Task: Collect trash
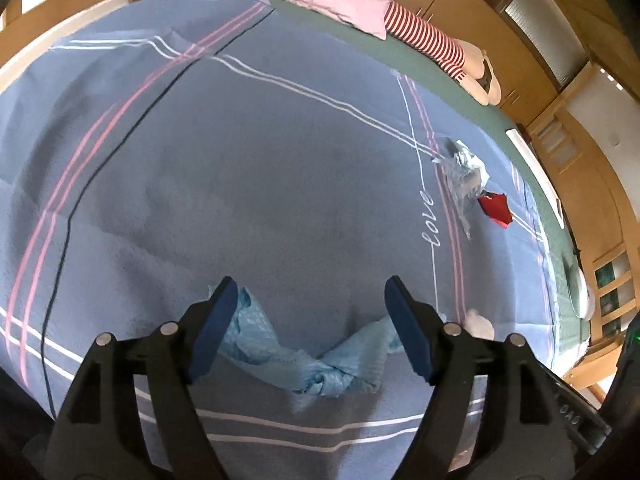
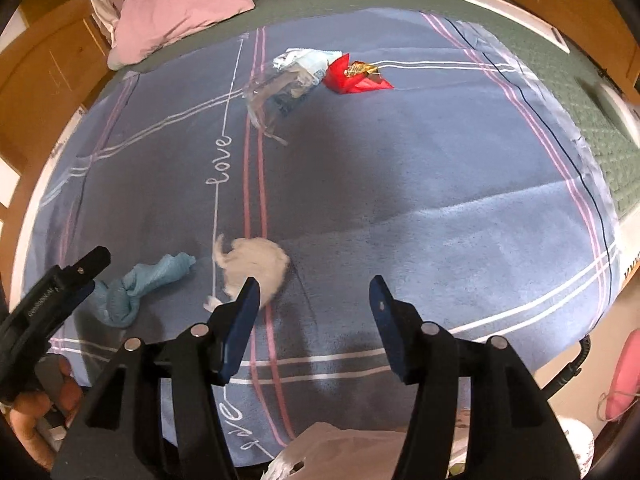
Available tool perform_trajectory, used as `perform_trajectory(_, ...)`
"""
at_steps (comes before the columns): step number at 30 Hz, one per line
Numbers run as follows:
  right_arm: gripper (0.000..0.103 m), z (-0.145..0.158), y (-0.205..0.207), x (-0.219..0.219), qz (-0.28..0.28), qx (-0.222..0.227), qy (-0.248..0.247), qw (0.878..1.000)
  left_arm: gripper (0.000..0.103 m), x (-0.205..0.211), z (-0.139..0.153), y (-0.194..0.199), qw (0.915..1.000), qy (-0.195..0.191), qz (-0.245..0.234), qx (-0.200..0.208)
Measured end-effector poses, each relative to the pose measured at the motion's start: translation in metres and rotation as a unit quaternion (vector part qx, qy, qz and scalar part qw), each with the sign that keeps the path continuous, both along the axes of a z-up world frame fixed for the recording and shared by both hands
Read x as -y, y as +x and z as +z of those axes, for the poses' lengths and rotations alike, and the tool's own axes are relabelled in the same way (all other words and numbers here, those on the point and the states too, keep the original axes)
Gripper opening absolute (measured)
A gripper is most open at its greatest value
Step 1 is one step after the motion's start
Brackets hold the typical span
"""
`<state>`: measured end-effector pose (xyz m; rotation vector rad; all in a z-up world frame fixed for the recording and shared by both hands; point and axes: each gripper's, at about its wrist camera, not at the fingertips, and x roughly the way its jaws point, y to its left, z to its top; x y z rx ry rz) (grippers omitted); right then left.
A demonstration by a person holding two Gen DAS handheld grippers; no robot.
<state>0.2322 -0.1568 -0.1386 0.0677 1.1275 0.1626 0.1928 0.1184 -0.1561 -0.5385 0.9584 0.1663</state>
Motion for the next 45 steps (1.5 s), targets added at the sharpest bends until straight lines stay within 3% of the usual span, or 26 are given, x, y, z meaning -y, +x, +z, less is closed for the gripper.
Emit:
perform_trajectory(8, 0.056, -0.019, 0.01, -0.036, 0.04, -0.02, -0.023, 0.999, 0.078, 0.02, -0.011, 0.011, 0.9983, 0.027, -0.041, -0.033)
perform_trajectory(14, 0.056, -0.017, 0.01, -0.057, 0.067, -0.016, -0.02, 0.997, 0.079, 0.012, -0.01, 0.009, 0.9989, 0.029, -0.018, -0.033)
perform_trajectory(19, 0.056, -0.021, 0.012, -0.071, 0.083, -0.02, -0.04, 0.996, 0.079, -0.009, -0.008, 0.002, 0.9988, 0.017, 0.038, -0.025)
perform_trajectory(21, 0.05, -0.03, 0.012, -0.078, 0.092, -0.026, -0.053, 0.994, 0.079, -0.015, -0.007, -0.001, 0.9983, 0.012, 0.053, -0.021)
perform_trajectory(23, 0.029, -0.034, 0.012, -0.081, 0.088, -0.028, -0.066, 0.994, 0.079, -0.02, -0.007, -0.003, 0.998, 0.01, 0.06, -0.019)
perform_trajectory(26, 0.019, -0.031, 0.012, -0.075, 0.077, -0.029, -0.053, 0.995, 0.079, -0.021, -0.008, -0.003, 0.998, 0.006, 0.06, -0.022)
perform_trajectory(29, 0.019, -0.023, 0.011, -0.06, 0.051, -0.025, -0.041, 0.998, 0.082, -0.014, -0.008, 0.0, 0.999, 0.0, 0.038, -0.024)
perform_trajectory(32, 0.019, -0.01, 0.008, -0.034, 0.014, -0.013, -0.03, 0.999, 0.089, 0.006, -0.009, 0.007, 0.9993, 0.002, -0.023, -0.029)
perform_trajectory(34, 0.019, -0.002, 0.005, -0.017, -0.006, -0.005, -0.03, 1.0, 0.092, 0.025, -0.011, 0.012, 0.9964, 0.028, -0.068, -0.042)
perform_trajectory(38, 0.019, 0.01, -0.003, 0.006, -0.027, 0.004, -0.043, 0.999, 0.092, 0.039, -0.016, 0.015, 0.9912, 0.075, -0.09, -0.061)
perform_trajectory(41, 0.019, 0.012, -0.011, 0.014, -0.034, 0.007, -0.045, 0.998, 0.083, 0.042, -0.016, 0.016, 0.9897, 0.094, -0.088, -0.062)
perform_trajectory(45, 0.019, 0.005, -0.018, 0.017, -0.037, -0.001, -0.033, 0.999, 0.053, 0.045, -0.015, 0.015, 0.9879, 0.114, -0.089, -0.056)
